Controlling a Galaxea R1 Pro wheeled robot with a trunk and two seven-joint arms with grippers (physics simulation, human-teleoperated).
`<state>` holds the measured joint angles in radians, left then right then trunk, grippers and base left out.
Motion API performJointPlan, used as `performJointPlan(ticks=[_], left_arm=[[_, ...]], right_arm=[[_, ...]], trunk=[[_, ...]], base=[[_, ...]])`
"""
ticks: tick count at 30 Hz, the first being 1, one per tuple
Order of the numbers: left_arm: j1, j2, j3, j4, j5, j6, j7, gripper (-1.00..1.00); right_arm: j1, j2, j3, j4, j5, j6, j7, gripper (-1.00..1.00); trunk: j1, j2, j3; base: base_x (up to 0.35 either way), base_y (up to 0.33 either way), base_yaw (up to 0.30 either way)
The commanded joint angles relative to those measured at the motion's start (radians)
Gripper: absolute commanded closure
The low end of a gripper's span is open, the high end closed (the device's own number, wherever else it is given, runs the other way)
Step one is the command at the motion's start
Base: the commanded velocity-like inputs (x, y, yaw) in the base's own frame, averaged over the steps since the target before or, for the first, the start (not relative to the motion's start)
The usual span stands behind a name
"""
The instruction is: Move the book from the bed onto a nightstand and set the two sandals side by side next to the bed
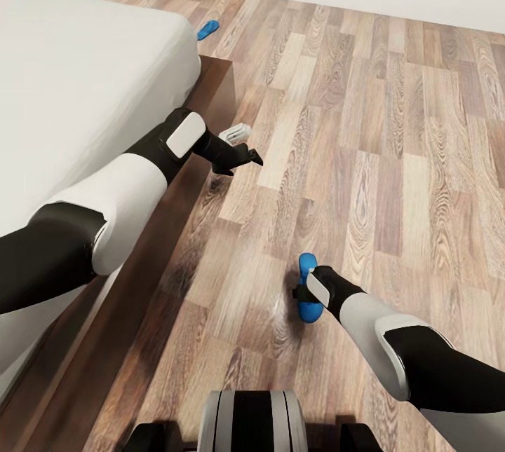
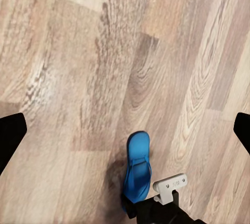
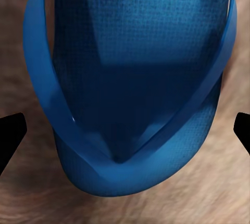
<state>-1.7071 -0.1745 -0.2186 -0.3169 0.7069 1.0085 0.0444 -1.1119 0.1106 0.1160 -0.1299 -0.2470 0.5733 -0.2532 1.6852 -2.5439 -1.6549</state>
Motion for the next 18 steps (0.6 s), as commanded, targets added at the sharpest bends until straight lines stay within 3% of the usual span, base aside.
performJointPlan(ticks=[1,18], left_arm=[[0.000,0.000,-0.002,-0.001,0.005,0.002,0.005,-1.00],[0.000,0.000,-0.002,-0.001,0.005,0.002,0.005,-1.00]], right_arm=[[0.000,0.000,0.008,-0.002,-0.011,0.005,-0.006,-1.00],[0.000,0.000,0.008,-0.001,-0.011,0.005,-0.006,-1.00]], trunk=[[0.000,0.000,-0.001],[0.001,-0.001,-0.008]], base=[[0.000,0.000,0.000],[0.000,0.000,0.000]])
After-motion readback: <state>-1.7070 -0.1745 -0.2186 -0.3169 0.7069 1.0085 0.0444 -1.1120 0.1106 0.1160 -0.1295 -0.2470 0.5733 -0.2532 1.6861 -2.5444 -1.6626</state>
